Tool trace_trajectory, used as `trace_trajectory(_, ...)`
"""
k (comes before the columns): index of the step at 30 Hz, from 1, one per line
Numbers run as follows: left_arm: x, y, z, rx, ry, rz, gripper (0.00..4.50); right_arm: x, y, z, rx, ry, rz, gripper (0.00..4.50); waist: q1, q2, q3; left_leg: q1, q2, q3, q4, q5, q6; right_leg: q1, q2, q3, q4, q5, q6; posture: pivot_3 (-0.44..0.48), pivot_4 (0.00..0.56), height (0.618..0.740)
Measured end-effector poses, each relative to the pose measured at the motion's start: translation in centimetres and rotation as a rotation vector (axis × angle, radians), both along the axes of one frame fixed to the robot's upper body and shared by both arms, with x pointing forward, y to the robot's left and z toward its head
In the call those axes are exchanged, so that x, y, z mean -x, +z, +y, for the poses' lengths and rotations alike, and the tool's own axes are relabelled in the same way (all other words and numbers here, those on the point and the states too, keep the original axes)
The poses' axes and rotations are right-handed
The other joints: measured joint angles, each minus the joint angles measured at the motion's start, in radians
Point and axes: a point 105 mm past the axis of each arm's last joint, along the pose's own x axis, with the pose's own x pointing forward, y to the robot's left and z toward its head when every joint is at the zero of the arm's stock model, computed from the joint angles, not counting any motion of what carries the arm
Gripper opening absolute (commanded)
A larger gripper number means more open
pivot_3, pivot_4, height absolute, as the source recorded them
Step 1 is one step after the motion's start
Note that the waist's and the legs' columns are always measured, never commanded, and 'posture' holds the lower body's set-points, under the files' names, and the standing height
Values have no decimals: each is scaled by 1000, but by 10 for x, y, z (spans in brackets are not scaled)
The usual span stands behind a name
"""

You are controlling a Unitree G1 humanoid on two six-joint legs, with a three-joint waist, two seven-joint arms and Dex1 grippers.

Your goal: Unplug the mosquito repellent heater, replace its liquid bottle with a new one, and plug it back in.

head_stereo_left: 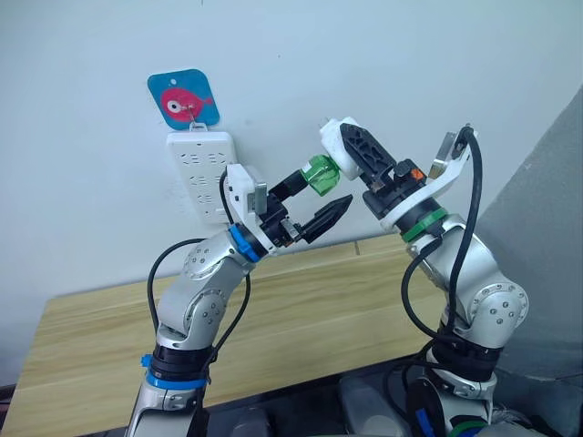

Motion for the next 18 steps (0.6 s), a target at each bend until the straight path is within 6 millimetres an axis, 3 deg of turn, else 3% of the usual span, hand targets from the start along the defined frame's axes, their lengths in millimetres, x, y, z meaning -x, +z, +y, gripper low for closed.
trace_trajectory(9, -5, 6, 13, -1, 28, -14, 4500, -6, -14, -11, 14, -58, 52, 2999, -12, 4, -13, 0, 0, 0, 0, 0, 0, 1, 0, 0, -1, 0, 0, -268, 54, 720)
trace_trajectory(18, 1, -1, 5, -47, -48, -8, 4500, -3, -13, 0, 3, -30, 56, 2999, -19, 6, -16, 0, 0, 0, 0, 0, 0, 1, 1, 0, -1, 0, 0, -263, 52, 720)
